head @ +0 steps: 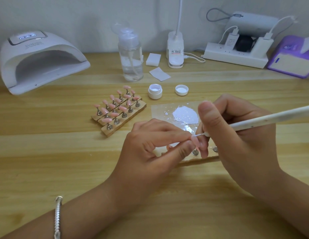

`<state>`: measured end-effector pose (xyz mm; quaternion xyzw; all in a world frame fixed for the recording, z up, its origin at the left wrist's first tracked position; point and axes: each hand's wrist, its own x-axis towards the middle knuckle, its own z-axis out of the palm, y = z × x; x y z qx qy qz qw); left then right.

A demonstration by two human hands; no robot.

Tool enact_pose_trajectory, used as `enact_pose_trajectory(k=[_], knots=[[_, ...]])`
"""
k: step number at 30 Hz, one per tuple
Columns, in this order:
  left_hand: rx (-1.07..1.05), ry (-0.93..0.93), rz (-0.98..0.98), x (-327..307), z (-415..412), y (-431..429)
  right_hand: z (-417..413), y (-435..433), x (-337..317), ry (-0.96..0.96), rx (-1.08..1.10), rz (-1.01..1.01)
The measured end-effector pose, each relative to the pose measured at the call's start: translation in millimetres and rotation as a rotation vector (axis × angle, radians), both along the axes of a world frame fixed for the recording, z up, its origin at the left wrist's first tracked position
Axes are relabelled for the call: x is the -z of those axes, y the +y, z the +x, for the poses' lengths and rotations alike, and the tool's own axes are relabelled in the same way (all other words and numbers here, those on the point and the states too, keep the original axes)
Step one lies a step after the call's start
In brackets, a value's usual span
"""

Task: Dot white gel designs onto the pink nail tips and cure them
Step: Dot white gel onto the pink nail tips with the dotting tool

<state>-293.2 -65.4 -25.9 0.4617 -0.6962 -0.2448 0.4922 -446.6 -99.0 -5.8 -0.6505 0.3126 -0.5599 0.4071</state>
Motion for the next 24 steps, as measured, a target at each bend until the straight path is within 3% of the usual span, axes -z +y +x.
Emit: enact_pose_trajectory(k=[24], knots=[[-0.011, -0.027, -0.004, -1.5, 0.1, -0.1, -0.7, -1.2, 1.9, 0.021, -0.007, 0.007]])
